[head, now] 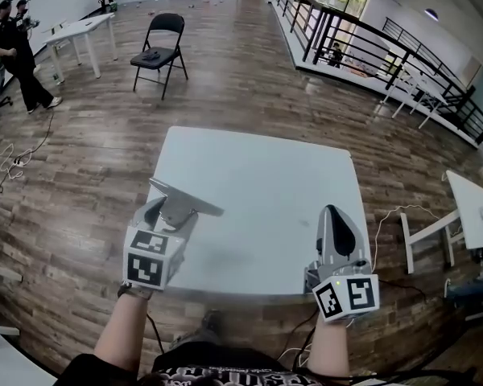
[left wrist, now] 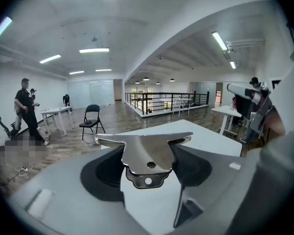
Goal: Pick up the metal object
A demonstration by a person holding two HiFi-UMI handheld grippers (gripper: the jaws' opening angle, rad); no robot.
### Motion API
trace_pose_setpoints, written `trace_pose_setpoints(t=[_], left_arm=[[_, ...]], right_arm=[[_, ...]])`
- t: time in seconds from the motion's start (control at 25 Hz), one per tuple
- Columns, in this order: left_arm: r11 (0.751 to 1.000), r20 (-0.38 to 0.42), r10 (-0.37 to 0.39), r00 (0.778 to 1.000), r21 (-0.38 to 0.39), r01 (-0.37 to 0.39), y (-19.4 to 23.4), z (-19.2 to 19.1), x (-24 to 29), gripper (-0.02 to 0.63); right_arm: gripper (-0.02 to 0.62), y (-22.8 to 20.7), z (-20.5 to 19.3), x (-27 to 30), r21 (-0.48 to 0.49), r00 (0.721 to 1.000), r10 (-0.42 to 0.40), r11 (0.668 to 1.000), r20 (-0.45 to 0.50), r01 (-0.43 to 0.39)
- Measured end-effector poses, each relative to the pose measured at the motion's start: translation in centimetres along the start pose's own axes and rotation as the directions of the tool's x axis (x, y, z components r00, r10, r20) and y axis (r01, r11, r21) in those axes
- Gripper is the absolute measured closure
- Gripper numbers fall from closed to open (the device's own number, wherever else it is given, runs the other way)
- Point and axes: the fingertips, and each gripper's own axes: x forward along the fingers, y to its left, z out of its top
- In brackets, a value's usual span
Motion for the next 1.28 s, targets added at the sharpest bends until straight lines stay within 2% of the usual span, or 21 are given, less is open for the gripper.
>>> trace_pose_setpoints(t=[0.2,0.48,0.68,0.88,1.28], left_arm=[[0.999,0.126,-0.020,0.992,0.049,0.014,-0.6,4.5,-3.5,0.318],[0.997,0.226,-0.021,0.974,0.079,0.003,-1.2,7.3,-7.2,0.318],[0.997,0.241,-0.014,0.970,0.079,-0.005,-1.2,7.8,-7.9,0.318],[0.993,0.238,-0.003,0.971,0.114,-0.025,-1.4,7.6,-8.5,0.318],[0.994,0.257,-0.012,0.966,0.111,-0.018,-1.3,8.5,-8.6,0.318]], right_arm=[[0.591,0.3,0.1,0.3,-0.003,1.000,0.010,1.000,0.002,-0.010],[0.584,0.4,0.7,0.0,-0.022,1.000,0.007,1.000,0.019,-0.007],[0.586,0.7,0.5,0.2,-0.066,1.000,0.007,0.998,-0.006,-0.007],[0.586,1.7,0.7,-0.1,-0.123,1.000,0.009,0.992,-0.017,-0.011],[0.586,2.1,0.7,0.5,-0.128,0.999,0.030,0.991,-0.030,-0.034]])
